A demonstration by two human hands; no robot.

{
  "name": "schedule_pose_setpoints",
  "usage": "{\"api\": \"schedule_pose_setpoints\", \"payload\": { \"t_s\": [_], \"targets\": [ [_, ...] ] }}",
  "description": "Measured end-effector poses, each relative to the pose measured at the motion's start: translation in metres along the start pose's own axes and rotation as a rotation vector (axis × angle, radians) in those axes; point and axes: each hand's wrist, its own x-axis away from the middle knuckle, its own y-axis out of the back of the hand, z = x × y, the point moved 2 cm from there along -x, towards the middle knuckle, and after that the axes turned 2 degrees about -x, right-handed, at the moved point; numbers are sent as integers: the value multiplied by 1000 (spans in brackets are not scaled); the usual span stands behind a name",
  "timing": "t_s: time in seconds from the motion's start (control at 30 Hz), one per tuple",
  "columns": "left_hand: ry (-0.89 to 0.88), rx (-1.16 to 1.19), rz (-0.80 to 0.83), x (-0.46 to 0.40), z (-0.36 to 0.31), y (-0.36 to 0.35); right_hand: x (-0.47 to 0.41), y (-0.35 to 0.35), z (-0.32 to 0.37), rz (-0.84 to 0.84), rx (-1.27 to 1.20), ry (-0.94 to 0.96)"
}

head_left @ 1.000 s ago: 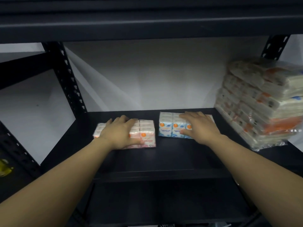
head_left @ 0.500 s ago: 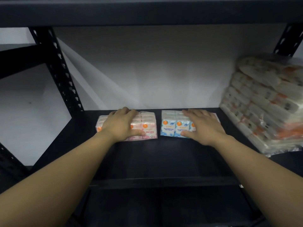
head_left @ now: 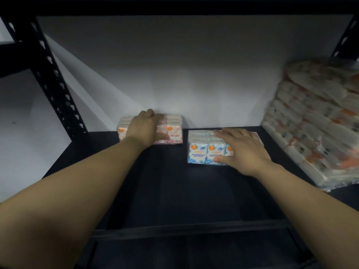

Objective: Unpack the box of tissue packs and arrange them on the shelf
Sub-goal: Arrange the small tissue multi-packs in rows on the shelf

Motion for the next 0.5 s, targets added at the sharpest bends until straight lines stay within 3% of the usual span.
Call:
{"api": "schedule_pose_setpoints", "payload": {
  "t_s": [0.27,0.5],
  "targets": [
    [-10,52,-55,-9,3,-9,2,-1,-1,-25,-21,6],
    [-42,-48,194,6,4,10,5,11,8,58,-28,-22]
  ]
}}
